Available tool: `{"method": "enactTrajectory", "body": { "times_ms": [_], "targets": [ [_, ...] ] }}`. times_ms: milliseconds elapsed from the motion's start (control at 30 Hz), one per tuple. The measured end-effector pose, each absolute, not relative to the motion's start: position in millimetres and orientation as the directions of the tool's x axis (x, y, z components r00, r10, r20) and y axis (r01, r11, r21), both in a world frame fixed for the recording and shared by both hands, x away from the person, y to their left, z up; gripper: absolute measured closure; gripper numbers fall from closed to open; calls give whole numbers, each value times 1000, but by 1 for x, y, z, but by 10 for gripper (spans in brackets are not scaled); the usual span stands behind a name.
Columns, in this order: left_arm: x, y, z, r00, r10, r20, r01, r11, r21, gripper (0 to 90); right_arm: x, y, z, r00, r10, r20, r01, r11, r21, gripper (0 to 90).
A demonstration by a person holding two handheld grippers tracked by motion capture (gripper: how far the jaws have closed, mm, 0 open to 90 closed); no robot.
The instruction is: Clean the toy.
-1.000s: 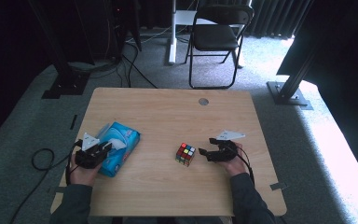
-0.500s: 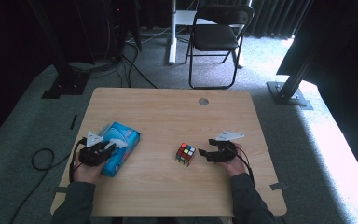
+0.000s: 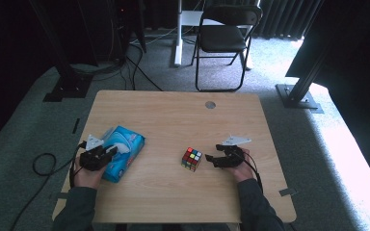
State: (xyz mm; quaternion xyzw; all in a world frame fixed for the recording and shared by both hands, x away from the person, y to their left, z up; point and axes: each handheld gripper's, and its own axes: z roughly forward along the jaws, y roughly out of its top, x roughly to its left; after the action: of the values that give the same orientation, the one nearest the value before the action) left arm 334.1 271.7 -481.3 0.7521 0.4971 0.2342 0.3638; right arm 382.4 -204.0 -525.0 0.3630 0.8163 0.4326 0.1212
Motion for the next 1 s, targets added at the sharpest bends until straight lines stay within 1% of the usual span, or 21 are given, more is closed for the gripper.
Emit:
{"method": "enactTrajectory", "body": {
  "times_ms": [233,433,833,1000],
  "targets": [
    [336,270,-481,390,921,11,577,-254,776,867,382,-199,-530,-716,691,104,490,390,780,290],
    [335,268,-478,394,919,24,565,-263,782,876,384,-199,-534,-713,694,99,499,402,768,290],
    [331,269,-469,416,910,-4,531,-239,813,880,383,-194,-542,-723,686,79,502,443,743,289],
    [330,266,-463,426,905,0,514,-242,823,880,383,-193,-543,-723,686,76,505,451,736,289]
  ]
}}
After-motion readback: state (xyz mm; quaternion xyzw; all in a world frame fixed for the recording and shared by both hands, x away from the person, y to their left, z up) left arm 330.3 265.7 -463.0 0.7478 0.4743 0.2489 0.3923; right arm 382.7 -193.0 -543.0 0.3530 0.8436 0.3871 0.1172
